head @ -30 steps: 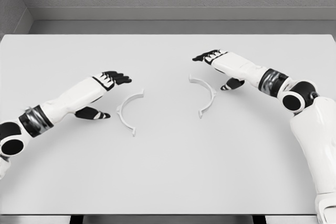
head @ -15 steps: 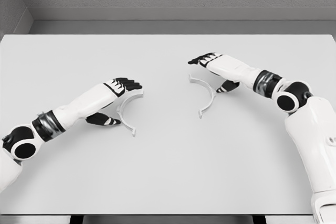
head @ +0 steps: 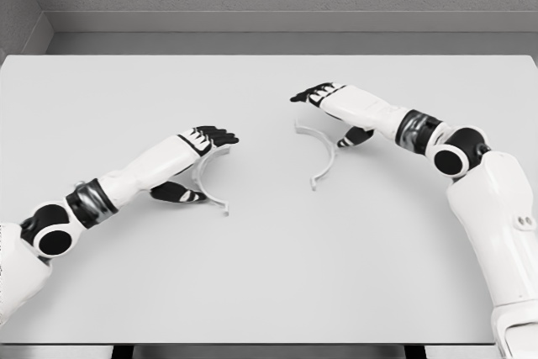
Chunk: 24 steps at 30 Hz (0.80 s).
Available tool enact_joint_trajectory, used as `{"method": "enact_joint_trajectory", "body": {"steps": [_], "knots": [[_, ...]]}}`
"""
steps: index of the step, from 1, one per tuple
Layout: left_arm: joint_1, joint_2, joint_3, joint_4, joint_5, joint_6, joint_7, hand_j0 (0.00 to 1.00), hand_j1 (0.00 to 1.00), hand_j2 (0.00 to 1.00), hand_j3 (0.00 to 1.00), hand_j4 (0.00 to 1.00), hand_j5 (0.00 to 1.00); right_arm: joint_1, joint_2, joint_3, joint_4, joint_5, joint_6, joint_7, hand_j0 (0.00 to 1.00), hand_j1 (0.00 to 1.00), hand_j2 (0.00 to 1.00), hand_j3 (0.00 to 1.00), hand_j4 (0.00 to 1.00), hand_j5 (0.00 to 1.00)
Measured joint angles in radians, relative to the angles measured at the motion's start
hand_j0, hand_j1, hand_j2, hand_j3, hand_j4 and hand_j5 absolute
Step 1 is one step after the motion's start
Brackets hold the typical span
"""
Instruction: Assemble PVC drainage pipe clamps
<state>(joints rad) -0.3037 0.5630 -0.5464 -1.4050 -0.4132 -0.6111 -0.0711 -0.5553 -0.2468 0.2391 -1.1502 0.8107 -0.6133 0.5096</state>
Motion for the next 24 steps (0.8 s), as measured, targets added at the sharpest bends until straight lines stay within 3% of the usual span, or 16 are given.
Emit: {"method": "enact_joint_trajectory", "body": {"steps": [16,24], "knots": [[0.005,-0.078,0.003,-0.002,0.001,0.0,0.0,1.0,1.0,1.0,1.0,1.0,1.0,0.003,0.019,0.042,-0.029,0.0,0.006,0.004,1.0,1.0,1.0,1.0,1.0,1.0],[0.005,-0.069,0.011,-0.01,0.01,0.0,0.0,1.0,1.0,1.0,1.0,1.0,1.0,0.008,0.032,0.058,-0.053,0.0,0.014,0.005,1.0,1.0,1.0,1.0,1.0,1.0]]}}
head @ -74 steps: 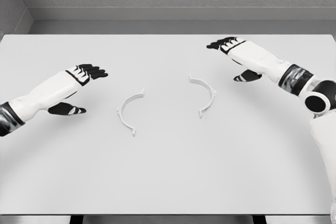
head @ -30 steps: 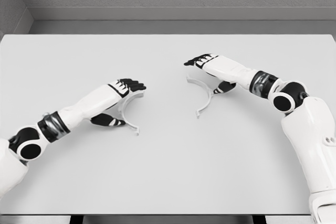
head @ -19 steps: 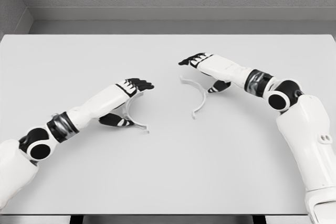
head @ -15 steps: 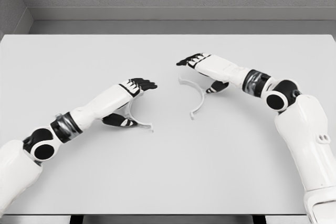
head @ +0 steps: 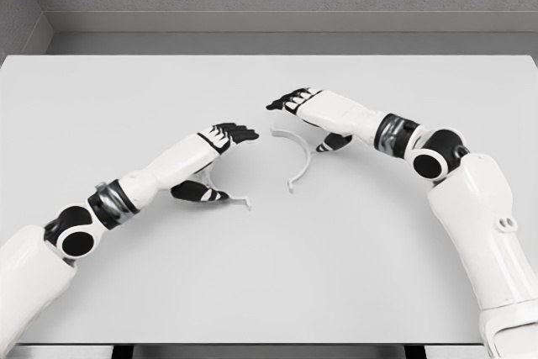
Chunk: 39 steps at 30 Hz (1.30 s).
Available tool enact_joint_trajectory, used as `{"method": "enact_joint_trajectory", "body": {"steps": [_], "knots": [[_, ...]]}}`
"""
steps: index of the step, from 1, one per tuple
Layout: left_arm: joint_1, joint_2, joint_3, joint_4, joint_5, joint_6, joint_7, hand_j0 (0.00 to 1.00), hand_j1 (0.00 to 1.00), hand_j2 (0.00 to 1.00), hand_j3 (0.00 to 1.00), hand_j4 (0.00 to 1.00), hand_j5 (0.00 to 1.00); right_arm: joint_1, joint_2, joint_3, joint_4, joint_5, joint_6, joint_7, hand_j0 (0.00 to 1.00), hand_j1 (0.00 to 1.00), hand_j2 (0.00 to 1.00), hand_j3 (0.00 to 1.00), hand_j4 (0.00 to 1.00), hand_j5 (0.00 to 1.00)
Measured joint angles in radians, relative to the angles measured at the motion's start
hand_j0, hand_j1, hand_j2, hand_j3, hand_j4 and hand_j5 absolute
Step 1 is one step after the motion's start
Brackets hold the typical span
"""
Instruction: Assemble PVC drainage pipe clamps
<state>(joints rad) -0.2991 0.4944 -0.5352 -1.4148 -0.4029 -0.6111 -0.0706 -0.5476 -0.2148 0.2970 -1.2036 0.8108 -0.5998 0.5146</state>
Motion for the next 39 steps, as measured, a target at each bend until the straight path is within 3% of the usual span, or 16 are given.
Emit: {"method": "enact_joint_trajectory", "body": {"steps": [10,20,23,25,26,31,33,34,39], "knots": [[-0.002,0.134,0.066,0.022,0.006,0.0,0.001,1.0,1.0,1.0,1.0,1.0,1.0,-0.014,0.017,0.02,0.003,0.004,0.006,0.0,1.0,1.0,1.0,1.0,1.0,1.0],[-0.005,0.09,0.068,0.058,-0.002,0.0,0.001,1.0,1.0,1.0,1.0,1.0,1.0,-0.015,0.037,0.043,-0.002,0.004,0.021,0.0,1.0,1.0,1.0,1.0,1.0,1.0],[-0.003,0.08,0.065,0.06,-0.005,0.0,0.001,1.0,1.0,1.0,1.0,1.0,1.0,-0.031,0.023,-0.023,-0.016,-0.004,0.018,0.007,1.0,1.0,1.0,1.0,1.0,1.0],[-0.003,0.076,0.064,0.061,-0.006,0.0,0.001,1.0,1.0,1.0,1.0,1.0,1.0,-0.017,-0.008,-0.093,-0.085,-0.039,0.018,0.038,1.0,1.0,1.0,1.0,1.0,1.0],[-0.003,0.075,0.063,0.061,-0.007,0.0,0.001,1.0,1.0,1.0,1.0,1.0,1.0,0.001,-0.034,-0.123,-0.129,-0.07,0.019,0.055,1.0,1.0,1.0,1.0,1.0,1.0],[-0.003,0.058,0.056,0.072,-0.008,0.0,0.001,1.0,1.0,1.0,1.0,1.0,1.0,0.304,-0.205,-0.242,-0.38,-0.25,0.002,0.089,1.0,1.0,1.0,1.0,1.0,1.0],[-0.003,0.054,0.054,0.076,-0.009,0.0,0.001,1.0,1.0,1.0,1.0,1.0,1.0,0.304,-0.234,-0.291,-0.439,-0.285,-0.005,0.093,1.0,1.0,1.0,1.0,1.0,1.0],[-0.003,0.05,0.051,0.078,-0.009,0.0,0.001,1.0,1.0,1.0,1.0,1.0,1.0,0.41,-0.242,-0.361,-0.46,-0.308,-0.005,0.093,1.0,1.0,1.0,1.0,1.0,1.0],[-0.005,0.034,0.049,0.084,-0.009,0.0,0.001,1.0,1.0,1.0,1.0,1.0,1.0,0.428,-0.253,-0.527,-0.497,-0.336,-0.013,0.096,1.0,1.0,1.0,1.0,1.0,1.0]]}}
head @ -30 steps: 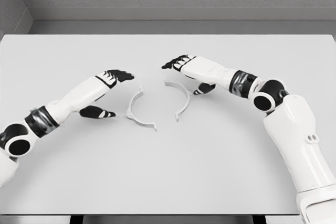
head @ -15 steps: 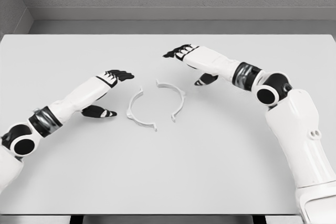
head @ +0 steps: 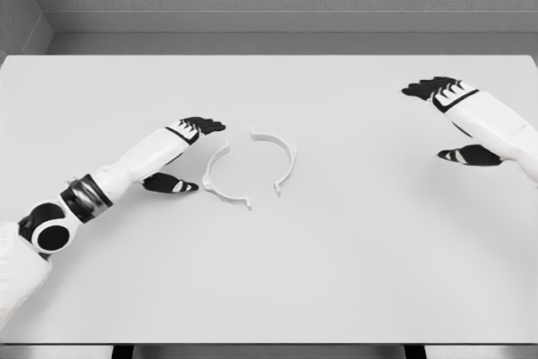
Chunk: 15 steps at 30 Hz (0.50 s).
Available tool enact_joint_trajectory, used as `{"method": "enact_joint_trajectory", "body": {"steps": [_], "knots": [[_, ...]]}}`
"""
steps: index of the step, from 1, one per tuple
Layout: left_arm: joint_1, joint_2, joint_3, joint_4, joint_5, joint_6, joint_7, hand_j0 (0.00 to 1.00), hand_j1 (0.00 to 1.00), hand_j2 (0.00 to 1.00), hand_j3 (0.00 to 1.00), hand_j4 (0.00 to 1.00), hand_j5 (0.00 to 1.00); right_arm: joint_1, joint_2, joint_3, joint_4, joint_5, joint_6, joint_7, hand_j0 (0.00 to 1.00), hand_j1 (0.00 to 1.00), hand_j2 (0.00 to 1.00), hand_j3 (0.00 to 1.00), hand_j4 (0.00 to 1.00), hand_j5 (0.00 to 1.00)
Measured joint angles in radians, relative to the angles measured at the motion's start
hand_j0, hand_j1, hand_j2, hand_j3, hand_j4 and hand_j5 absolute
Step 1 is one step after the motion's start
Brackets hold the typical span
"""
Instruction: Assemble PVC drainage pipe clamps
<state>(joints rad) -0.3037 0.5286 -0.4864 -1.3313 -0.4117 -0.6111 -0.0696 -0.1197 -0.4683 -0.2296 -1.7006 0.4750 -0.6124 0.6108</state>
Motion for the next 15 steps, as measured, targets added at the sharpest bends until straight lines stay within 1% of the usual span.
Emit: {"method": "enact_joint_trajectory", "body": {"steps": [5,15], "knots": [[-0.002,-0.015,-0.001,0.009,0.0,0.0,0.0,1.0,1.0,1.0,1.0,1.0,1.0,-0.008,0.005,-0.035,-0.006,-0.007,-0.001,0.0,1.0,1.0,1.0,1.0,1.0,1.0],[-0.008,-0.057,-0.002,0.034,-0.001,0.0,-0.001,1.0,1.0,1.0,1.0,1.0,1.0,-0.009,0.013,-0.027,-0.008,-0.008,-0.002,0.001,1.0,1.0,1.0,1.0,1.0,1.0]]}}
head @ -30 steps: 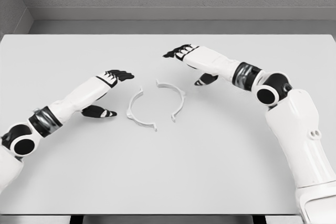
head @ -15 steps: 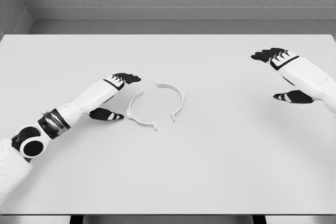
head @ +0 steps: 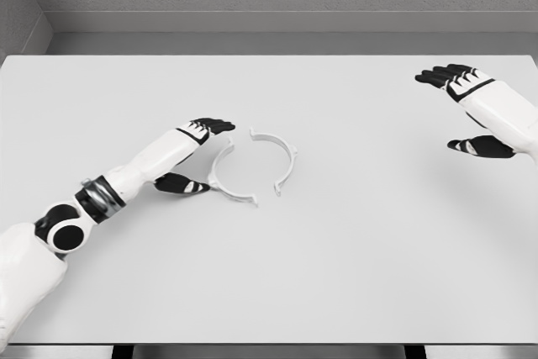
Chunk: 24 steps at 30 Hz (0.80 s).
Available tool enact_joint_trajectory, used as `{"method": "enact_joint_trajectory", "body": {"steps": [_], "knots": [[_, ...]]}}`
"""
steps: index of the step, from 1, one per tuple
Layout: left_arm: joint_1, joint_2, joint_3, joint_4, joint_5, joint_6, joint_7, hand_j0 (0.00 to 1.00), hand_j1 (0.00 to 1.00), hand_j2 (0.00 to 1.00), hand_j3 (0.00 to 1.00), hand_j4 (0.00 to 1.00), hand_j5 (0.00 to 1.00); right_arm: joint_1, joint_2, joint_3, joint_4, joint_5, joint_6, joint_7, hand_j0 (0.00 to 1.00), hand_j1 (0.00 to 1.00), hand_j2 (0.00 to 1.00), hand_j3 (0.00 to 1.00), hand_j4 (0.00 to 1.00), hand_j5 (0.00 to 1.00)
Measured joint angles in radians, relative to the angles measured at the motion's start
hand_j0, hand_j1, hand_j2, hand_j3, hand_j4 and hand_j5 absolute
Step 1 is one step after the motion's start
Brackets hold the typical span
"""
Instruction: Assemble PVC drainage pipe clamps
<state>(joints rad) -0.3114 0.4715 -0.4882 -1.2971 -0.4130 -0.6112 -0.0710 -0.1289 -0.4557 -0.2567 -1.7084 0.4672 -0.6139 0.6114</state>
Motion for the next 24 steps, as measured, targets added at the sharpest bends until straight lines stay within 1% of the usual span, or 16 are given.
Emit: {"method": "enact_joint_trajectory", "body": {"steps": [10,24], "knots": [[0.0,-0.028,0.0,0.001,0.0,0.0,0.0,1.0,1.0,1.0,1.0,1.0,1.0,0.0,0.001,0.005,-0.001,0.0,0.0,0.0,1.0,1.0,1.0,1.0,1.0,1.0],[-0.002,-0.026,0.008,0.004,0.001,0.0,0.0,1.0,1.0,1.0,1.0,1.0,1.0,0.0,0.001,0.007,-0.005,-0.001,0.0,0.0,1.0,1.0,1.0,1.0,1.0,1.0]]}}
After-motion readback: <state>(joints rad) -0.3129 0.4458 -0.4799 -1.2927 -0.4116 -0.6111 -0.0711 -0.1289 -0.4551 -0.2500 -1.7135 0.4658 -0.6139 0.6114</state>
